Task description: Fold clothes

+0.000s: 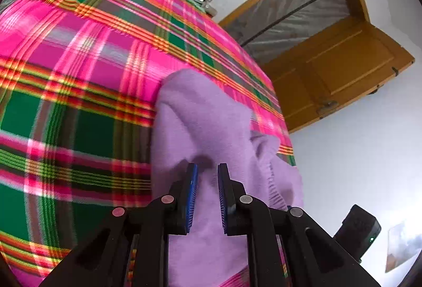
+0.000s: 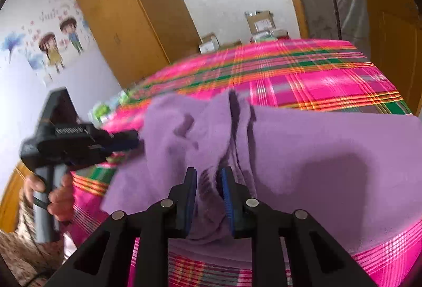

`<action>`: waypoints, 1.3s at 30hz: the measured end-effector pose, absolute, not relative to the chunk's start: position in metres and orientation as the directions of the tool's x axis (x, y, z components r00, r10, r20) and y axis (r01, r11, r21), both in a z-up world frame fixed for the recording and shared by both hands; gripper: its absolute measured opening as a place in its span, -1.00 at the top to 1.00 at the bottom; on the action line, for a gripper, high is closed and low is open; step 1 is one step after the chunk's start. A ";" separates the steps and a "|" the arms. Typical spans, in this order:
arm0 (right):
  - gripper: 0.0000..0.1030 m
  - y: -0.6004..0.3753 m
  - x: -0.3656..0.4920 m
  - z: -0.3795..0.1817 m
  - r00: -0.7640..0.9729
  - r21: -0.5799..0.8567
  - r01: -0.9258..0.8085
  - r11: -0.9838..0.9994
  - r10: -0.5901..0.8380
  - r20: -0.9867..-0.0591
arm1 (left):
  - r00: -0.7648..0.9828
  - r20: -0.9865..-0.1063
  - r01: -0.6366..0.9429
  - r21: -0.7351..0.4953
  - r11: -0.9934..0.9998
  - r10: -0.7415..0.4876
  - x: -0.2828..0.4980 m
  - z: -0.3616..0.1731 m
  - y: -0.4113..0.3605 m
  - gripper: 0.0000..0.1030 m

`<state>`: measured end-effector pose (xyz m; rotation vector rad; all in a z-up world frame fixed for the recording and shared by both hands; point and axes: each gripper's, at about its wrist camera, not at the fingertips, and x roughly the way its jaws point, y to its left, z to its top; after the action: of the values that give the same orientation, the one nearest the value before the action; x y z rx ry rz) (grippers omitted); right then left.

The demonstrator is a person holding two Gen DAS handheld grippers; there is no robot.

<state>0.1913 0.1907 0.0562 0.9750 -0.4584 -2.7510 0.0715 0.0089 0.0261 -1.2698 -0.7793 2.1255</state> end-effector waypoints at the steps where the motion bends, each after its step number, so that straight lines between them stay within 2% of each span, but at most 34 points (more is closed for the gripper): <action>1: 0.91 0.192 0.193 0.057 -0.770 0.346 0.070 -0.936 -0.271 -0.577 | -0.406 -0.590 -0.149 -0.711 -0.687 0.698 0.071 0.024 0.009 0.71; 5: 0.92 0.200 0.203 0.061 -0.795 0.349 0.050 -0.936 -0.249 -0.554 | -0.401 -0.600 -0.142 -0.706 -0.694 0.693 0.070 0.019 0.009 0.72; 8: 0.92 0.210 0.207 0.054 -0.786 0.361 0.008 -0.932 -0.229 -0.574 | -0.392 -0.607 -0.146 -0.701 -0.698 0.692 0.068 0.016 0.013 0.72; 15: 0.79 0.223 0.178 0.049 -0.752 0.404 -0.006 -0.915 -0.263 -0.605 | -0.382 -0.616 -0.142 -0.697 -0.703 0.689 0.068 0.016 0.009 0.72; 16: 0.75 0.224 0.172 0.048 -0.747 0.411 -0.005 -0.912 -0.270 -0.608 | -0.383 -0.617 -0.142 -0.696 -0.704 0.687 0.068 0.016 0.009 0.72; 17: 0.71 0.226 0.167 0.048 -0.742 0.418 -0.005 -0.909 -0.277 -0.611 | -0.383 -0.617 -0.142 -0.696 -0.703 0.688 0.068 0.015 0.009 0.62; 18: 0.62 0.227 0.162 0.048 -0.737 0.424 -0.004 -0.906 -0.284 -0.614 | -0.382 -0.615 -0.141 -0.698 -0.702 0.689 0.068 0.014 0.009 0.62; 29: 0.31 0.236 0.084 0.030 -0.618 0.516 0.030 -0.856 -0.421 -0.664 | -0.377 -0.618 -0.147 -0.695 -0.703 0.690 0.071 0.011 0.009 0.62; 31: 0.11 0.232 0.075 0.024 -0.589 0.510 0.024 -0.860 -0.424 -0.688 | -0.376 -0.616 -0.148 -0.697 -0.702 0.692 0.071 0.011 0.009 0.62; 33: 0.12 0.229 0.071 0.021 -0.579 0.490 0.017 -0.872 -0.408 -0.706 | -0.376 -0.613 -0.147 -0.702 -0.697 0.695 0.071 0.009 0.006 0.62; 35: 0.50 0.227 0.075 0.022 -0.602 0.455 0.012 -0.890 -0.370 -0.708 | -0.375 -0.613 -0.150 -0.701 -0.698 0.696 0.069 0.008 0.007 0.62; 39: 0.67 0.234 0.091 0.042 -0.667 0.453 -0.005 -0.891 -0.335 -0.666 | -0.372 -0.618 -0.159 -0.693 -0.703 0.693 0.069 0.008 0.008 0.62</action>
<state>0.0909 0.2339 0.0425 1.1799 -0.6345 -2.6342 0.0686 0.0083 0.0079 -1.3179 -0.7336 2.1058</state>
